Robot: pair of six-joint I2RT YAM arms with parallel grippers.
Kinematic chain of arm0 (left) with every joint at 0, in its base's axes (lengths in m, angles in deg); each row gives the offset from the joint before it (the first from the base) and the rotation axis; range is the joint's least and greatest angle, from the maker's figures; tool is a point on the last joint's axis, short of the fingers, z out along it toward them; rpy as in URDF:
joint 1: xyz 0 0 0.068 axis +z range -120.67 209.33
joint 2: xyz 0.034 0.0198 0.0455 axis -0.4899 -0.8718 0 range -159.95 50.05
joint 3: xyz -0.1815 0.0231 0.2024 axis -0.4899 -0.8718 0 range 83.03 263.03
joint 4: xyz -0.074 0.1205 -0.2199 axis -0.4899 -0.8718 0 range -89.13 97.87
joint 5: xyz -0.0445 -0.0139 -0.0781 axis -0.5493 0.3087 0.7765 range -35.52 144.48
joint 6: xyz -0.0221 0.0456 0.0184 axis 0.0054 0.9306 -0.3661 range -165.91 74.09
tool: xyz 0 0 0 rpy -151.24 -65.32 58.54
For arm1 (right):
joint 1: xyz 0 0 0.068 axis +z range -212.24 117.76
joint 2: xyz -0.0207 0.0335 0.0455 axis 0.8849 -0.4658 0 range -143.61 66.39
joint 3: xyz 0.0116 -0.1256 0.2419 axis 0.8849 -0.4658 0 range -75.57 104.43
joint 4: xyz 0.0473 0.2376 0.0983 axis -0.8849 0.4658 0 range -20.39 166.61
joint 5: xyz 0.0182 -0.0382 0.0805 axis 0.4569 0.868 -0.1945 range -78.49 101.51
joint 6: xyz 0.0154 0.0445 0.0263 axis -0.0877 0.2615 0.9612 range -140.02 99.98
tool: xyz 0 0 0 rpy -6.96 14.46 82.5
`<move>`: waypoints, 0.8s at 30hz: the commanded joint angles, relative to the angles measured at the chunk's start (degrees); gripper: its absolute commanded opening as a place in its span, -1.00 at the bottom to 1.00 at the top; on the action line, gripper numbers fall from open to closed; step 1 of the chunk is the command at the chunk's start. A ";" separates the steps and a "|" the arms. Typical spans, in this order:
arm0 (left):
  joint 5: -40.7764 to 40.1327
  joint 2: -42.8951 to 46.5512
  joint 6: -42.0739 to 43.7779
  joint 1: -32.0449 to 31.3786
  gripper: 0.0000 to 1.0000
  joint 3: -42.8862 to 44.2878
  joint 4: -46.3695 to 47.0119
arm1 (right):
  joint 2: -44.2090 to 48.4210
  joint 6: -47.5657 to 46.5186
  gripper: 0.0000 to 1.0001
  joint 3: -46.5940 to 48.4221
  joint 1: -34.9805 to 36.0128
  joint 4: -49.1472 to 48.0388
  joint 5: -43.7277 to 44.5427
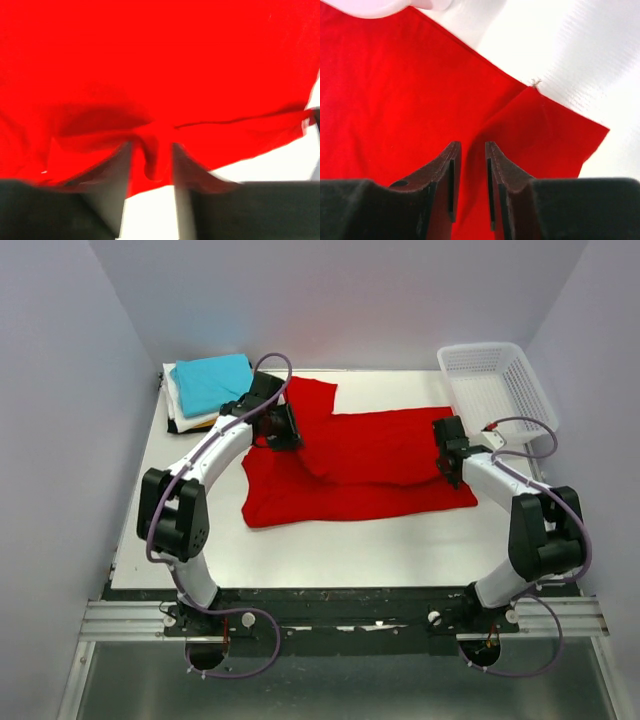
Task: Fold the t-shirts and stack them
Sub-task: Fold the flattened tshirt in 1/3 of the way
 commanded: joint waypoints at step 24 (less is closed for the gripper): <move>13.61 -1.73 -3.66 -0.09 0.97 -10.12 16.44 | 16.51 -23.02 1.00 -15.42 1.47 -20.50 -42.87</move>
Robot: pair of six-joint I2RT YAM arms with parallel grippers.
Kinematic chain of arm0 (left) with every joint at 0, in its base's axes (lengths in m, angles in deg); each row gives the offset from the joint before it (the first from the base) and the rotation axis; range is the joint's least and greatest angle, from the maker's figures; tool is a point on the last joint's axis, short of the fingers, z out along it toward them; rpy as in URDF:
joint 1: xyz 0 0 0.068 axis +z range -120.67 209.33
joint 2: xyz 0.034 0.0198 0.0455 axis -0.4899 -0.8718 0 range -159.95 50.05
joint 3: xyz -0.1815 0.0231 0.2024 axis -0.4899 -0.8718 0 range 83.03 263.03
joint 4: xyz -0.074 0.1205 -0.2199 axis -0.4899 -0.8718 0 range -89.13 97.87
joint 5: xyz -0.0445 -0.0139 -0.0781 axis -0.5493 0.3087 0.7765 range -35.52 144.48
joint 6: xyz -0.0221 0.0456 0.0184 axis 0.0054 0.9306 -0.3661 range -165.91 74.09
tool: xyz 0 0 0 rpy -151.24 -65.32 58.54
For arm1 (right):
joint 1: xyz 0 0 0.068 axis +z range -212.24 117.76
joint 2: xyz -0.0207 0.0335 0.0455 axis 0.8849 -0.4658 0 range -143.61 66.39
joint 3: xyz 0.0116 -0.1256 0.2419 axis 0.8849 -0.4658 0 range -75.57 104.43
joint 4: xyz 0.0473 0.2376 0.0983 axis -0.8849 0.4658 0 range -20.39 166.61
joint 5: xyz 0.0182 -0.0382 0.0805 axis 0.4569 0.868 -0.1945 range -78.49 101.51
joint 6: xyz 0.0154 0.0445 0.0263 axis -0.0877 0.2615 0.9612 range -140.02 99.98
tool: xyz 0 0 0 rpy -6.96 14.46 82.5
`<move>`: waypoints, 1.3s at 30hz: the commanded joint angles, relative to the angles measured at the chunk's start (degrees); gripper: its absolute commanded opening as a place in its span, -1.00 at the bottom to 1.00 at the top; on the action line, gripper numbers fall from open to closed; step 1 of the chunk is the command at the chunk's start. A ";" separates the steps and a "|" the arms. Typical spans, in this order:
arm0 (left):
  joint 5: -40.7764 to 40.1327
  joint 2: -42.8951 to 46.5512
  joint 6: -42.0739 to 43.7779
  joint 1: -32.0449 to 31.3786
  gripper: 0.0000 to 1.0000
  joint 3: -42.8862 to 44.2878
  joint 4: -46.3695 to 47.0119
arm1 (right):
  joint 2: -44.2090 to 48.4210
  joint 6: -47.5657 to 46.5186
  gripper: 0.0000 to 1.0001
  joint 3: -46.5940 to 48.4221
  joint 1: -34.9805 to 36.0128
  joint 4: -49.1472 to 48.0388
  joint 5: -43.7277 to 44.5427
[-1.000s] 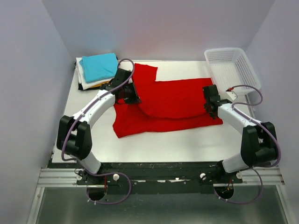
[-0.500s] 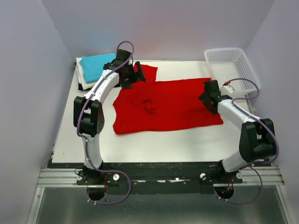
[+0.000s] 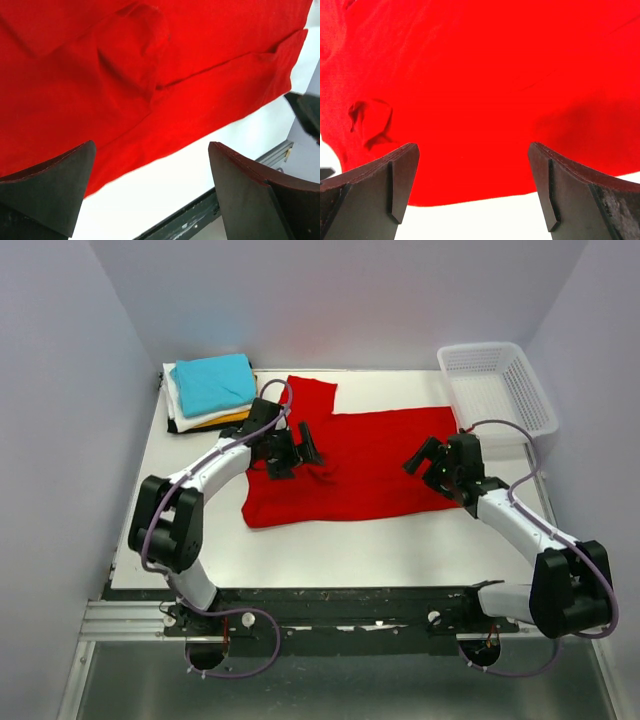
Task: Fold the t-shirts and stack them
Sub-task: Fold the flattened tshirt in 1/3 of the way
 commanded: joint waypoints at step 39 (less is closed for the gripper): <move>-9.16 19.99 -7.00 2.24 0.98 -27.96 21.20 | -41.06 -5.71 1.00 31.59 20.01 -24.91 -22.65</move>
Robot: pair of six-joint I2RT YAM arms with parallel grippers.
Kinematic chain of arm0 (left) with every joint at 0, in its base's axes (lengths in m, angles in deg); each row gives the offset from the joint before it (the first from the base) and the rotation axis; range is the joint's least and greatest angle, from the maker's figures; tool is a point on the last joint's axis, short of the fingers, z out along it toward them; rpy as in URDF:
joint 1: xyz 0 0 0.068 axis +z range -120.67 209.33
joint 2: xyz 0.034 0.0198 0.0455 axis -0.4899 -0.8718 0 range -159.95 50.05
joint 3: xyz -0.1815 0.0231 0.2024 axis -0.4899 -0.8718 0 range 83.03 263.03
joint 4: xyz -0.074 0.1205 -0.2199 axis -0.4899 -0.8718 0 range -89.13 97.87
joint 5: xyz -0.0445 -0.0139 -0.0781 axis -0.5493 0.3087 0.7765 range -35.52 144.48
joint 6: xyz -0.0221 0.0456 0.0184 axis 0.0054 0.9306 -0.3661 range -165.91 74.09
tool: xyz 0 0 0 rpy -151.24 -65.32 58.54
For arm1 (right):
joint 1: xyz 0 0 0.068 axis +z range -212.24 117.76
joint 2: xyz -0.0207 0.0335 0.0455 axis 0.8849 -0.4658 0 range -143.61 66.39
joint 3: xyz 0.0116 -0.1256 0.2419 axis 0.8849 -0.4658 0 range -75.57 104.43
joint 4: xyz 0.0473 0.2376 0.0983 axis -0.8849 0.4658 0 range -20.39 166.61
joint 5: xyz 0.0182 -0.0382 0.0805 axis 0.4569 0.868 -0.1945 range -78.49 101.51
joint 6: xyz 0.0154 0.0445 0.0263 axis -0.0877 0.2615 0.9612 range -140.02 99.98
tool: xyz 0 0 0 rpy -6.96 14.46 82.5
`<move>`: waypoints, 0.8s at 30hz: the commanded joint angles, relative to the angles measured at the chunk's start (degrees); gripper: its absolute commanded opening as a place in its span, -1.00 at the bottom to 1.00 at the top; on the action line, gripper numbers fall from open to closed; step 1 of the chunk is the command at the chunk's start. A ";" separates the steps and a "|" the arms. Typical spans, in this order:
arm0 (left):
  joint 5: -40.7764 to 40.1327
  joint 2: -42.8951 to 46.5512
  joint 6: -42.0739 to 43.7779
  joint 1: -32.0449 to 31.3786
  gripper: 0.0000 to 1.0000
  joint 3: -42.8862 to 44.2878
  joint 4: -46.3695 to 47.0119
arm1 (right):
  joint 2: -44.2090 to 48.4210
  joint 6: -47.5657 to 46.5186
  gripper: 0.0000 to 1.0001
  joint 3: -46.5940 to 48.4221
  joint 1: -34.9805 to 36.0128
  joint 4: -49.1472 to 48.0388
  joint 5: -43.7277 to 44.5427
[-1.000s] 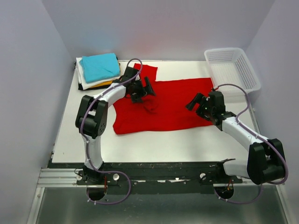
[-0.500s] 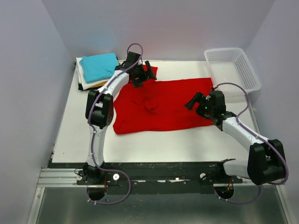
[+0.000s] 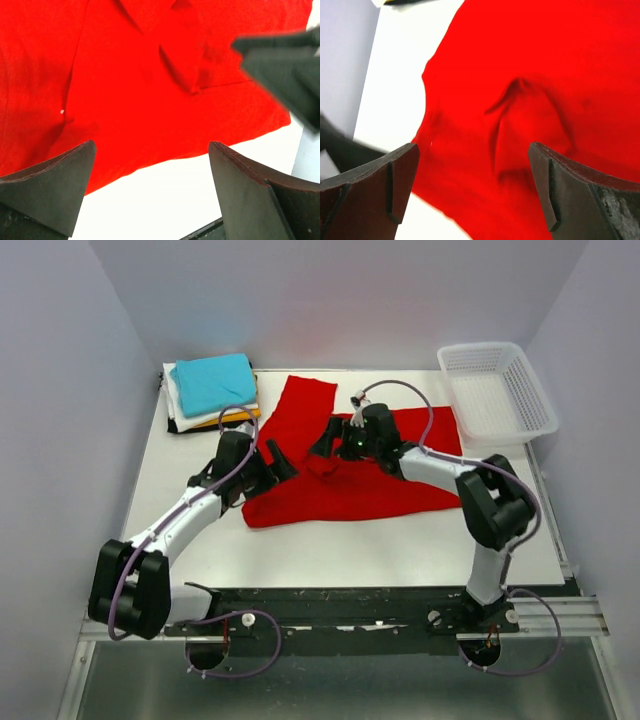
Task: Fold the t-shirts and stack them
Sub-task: Fold the flattened tshirt in 1/3 of the way
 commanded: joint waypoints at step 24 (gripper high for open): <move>-3.34 4.73 -2.04 -0.78 0.97 -19.81 -0.82 | -41.75 -4.22 1.00 55.04 3.54 14.38 21.37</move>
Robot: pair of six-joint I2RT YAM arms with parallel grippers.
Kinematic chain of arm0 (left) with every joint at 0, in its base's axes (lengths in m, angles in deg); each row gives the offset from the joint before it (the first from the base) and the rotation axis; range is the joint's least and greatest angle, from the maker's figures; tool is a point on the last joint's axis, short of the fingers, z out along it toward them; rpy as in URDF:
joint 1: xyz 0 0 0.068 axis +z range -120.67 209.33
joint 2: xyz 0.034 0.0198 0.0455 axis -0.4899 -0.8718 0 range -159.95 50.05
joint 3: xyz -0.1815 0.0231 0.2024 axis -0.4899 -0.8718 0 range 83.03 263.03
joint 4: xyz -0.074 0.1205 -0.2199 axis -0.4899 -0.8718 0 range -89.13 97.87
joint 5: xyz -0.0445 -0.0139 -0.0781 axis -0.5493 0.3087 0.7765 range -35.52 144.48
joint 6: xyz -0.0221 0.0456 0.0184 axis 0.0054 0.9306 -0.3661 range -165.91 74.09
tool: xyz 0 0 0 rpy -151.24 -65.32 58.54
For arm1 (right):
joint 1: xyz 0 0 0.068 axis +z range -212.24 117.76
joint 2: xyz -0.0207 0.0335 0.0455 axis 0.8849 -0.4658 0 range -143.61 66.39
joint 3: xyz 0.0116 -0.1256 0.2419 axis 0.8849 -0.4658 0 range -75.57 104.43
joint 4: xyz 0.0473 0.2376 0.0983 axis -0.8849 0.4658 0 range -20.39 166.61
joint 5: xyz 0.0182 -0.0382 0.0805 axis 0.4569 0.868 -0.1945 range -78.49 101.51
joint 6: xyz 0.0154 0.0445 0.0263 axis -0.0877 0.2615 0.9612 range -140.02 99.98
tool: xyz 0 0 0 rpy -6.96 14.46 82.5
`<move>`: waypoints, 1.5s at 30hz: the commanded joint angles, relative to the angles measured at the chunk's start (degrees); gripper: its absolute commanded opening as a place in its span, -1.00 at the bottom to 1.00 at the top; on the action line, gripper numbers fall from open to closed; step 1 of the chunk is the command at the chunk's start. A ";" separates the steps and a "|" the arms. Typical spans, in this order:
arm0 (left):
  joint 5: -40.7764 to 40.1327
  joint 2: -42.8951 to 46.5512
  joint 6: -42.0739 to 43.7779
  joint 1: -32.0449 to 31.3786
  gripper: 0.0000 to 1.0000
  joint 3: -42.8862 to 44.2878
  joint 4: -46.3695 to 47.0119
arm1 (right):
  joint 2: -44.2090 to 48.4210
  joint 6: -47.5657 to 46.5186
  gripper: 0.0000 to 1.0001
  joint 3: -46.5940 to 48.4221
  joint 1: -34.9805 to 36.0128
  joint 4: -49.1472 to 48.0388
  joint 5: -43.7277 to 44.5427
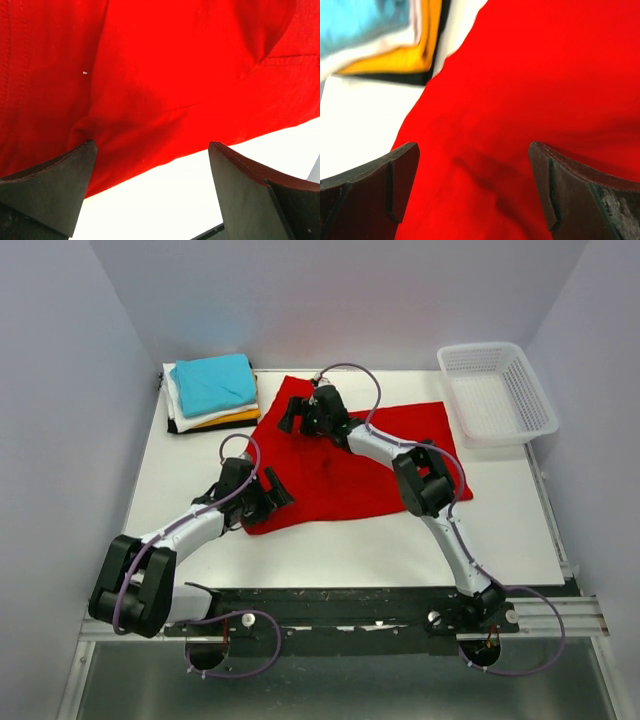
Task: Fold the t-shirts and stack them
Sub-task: Fold the flattened tshirt in 1/3 of the way
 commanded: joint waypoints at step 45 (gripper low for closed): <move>1.40 -6.66 -2.75 -12.58 0.97 0.33 -9.54 | 60.78 20.41 1.00 -83.00 -2.81 25.66 19.84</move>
